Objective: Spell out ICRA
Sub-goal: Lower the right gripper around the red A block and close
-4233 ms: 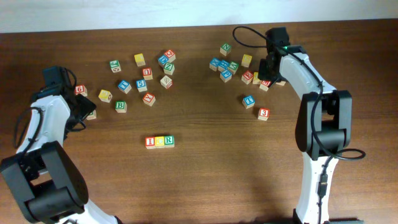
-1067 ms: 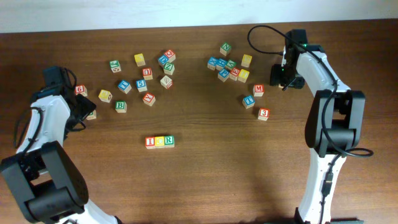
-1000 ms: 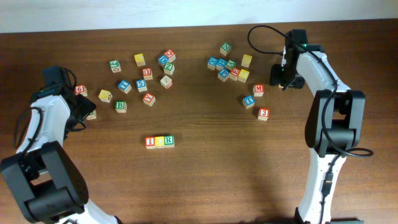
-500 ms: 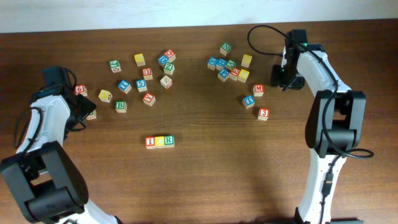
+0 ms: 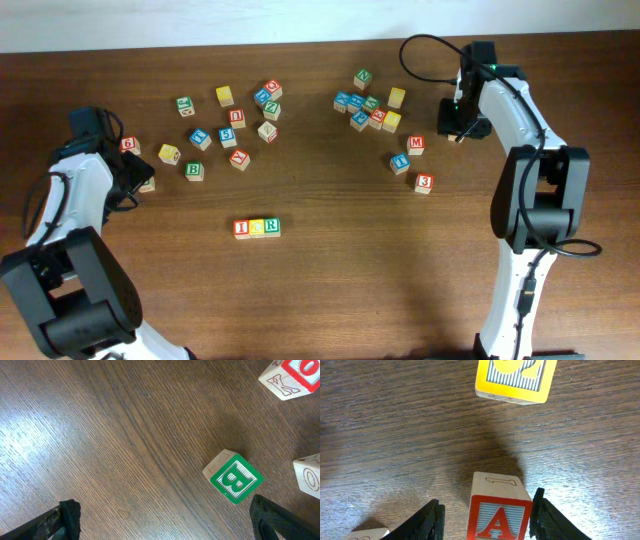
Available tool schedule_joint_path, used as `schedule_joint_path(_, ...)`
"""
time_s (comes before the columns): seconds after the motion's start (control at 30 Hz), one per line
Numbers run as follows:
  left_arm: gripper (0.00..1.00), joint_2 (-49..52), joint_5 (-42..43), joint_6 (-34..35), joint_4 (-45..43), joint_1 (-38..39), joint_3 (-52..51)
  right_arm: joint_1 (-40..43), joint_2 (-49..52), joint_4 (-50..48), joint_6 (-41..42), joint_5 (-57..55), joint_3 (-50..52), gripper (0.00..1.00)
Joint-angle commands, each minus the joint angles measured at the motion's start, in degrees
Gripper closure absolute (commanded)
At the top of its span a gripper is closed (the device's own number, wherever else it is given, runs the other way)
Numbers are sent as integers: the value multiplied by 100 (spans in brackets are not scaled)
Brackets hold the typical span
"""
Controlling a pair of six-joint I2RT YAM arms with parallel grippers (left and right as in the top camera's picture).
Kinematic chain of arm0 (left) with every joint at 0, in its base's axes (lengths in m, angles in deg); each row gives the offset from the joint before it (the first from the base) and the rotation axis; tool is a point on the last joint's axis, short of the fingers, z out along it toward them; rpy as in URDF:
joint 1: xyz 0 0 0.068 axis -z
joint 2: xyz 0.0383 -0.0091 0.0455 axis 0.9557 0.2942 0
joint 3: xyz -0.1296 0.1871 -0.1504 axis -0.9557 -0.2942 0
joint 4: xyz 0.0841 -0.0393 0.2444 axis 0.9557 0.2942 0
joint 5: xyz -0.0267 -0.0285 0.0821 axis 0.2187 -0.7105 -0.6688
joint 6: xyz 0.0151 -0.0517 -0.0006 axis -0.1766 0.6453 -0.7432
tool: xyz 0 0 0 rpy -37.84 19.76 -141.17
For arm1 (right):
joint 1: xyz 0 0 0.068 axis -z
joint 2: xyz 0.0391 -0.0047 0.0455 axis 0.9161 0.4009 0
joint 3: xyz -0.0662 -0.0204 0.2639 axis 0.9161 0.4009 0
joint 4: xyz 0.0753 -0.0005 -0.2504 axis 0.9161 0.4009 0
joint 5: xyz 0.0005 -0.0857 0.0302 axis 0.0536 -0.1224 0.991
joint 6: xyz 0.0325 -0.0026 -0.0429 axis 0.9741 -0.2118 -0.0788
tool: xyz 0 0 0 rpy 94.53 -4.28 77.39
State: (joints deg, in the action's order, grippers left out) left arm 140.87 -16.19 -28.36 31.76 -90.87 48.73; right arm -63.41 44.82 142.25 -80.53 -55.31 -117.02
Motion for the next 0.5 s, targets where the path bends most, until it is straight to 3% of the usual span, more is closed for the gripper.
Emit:
schedule_joint_path(0.0, 0, -127, -22, 15, 4, -9, -22, 13, -238, -7, -2, -76, -122, 52)
schedule_joint_path(0.3, 1, -127, -22, 15, 4, -9, -22, 13, -238, 0, -2, -219, -120, 53)
schedule_joint_path(0.47, 1, -127, -22, 15, 4, -9, -22, 13, -238, 4, -2, -221, -120, 64)
